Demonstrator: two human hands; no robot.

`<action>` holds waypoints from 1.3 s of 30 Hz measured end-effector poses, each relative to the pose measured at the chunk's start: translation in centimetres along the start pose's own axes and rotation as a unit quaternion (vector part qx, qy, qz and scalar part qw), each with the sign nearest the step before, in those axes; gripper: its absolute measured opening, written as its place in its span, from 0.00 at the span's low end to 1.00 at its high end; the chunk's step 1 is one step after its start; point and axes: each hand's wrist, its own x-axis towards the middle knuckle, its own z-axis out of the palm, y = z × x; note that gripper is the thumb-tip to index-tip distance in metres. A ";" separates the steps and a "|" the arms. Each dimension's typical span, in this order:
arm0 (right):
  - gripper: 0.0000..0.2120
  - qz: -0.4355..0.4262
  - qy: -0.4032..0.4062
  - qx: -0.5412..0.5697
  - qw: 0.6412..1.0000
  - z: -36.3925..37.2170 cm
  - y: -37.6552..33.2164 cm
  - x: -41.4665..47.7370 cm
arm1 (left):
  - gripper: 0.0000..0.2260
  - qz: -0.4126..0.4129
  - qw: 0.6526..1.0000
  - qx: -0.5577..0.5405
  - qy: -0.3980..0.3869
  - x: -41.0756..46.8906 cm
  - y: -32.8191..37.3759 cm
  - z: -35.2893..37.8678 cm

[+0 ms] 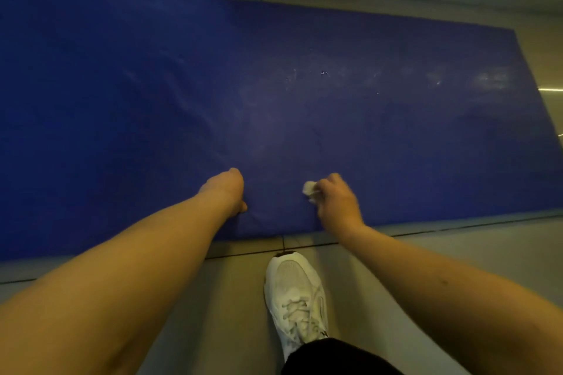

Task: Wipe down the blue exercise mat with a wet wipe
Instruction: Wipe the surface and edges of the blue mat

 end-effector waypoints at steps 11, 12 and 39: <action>0.06 -0.069 0.001 0.093 0.993 4.6 -9.7 -1.7 | 0.28 -0.012 1.000 -0.006 0.004 0.5 0.0 0.2; 0.05 -0.101 -0.017 0.094 0.990 5.0 -10.3 -1.8 | 0.27 -0.014 1.000 -0.008 0.005 0.5 0.1 0.2; 0.05 -0.113 0.006 0.065 0.991 2.4 -3.0 -2.3 | 0.27 0.003 1.000 0.010 0.008 1.0 -0.3 0.4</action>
